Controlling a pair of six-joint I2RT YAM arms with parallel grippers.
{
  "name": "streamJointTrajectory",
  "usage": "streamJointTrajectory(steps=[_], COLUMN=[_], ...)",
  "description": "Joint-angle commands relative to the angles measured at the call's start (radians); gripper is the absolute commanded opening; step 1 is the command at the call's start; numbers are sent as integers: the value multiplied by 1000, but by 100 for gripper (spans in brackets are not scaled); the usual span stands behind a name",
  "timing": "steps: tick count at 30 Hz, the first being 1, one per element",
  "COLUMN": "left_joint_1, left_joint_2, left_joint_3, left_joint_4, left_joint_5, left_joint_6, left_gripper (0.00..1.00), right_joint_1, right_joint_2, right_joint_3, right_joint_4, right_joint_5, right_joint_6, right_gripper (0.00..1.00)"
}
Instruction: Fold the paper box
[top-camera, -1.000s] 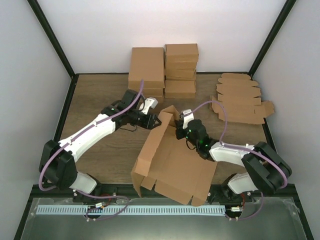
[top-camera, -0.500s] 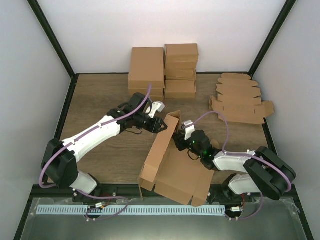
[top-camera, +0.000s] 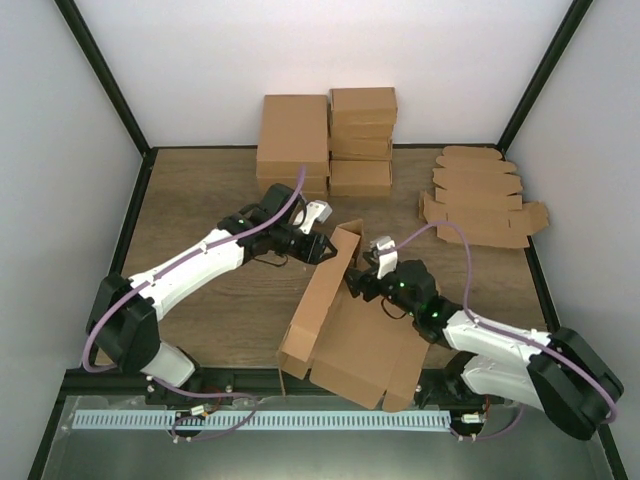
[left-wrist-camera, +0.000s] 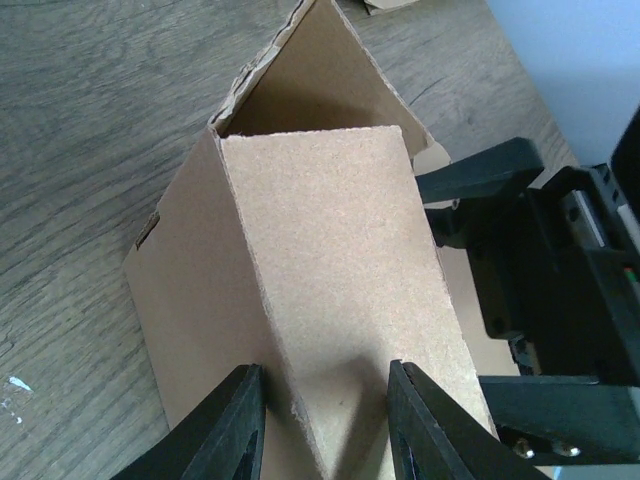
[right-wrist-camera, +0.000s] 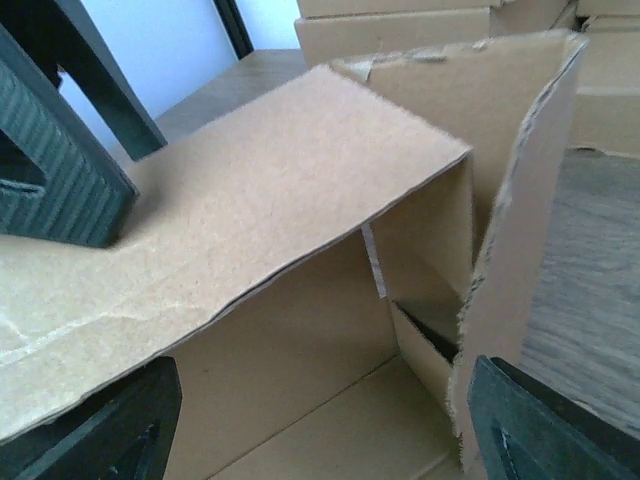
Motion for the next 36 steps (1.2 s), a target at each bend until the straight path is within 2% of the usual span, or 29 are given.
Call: streamJointTrajectory(steps=[1,9,12,15,20,23,27,28,30,36], left_joint_1=[-5,-5,-5,-5,-5,-5,-4,-5,-4,-4], left_joint_2=[26,29,26,25,20,15,14,14,14,20], left_joint_3=[13,15,13,16,16,11,6,6,5,5], left_joint_4=[-11,-13,-14,-18,-24,-22,-22,-22,-22,-16], left_joint_5=[-17,-17,-18,-19,-22,-26,-30,-30,-33,-30], left_joint_6=[10,10,10,8,4,-2,-7,-7,-7,-6], left_gripper=[36,36,36,36,36,36,36,36,36,36], right_joint_1=[-66,-327,-418,-490,-517,-517,-516,-513,-501,-449], right_joint_2=[-74,-140,-79,66,320,415,547,577,622,661], right_joint_3=[11,59,124,233,443,488,533,544,563,603], right_joint_4=[-87,-116,-128,-161,-251,-217,-155,-149,-147,-197], right_joint_5=[-58,-227,-297,-426,-578,-640,-765,-798,-848,-887], right_joint_6=[2,31,95,145,158,187,222,222,213,144], right_gripper=[83,82,78,72,50,35,8,4,1,1])
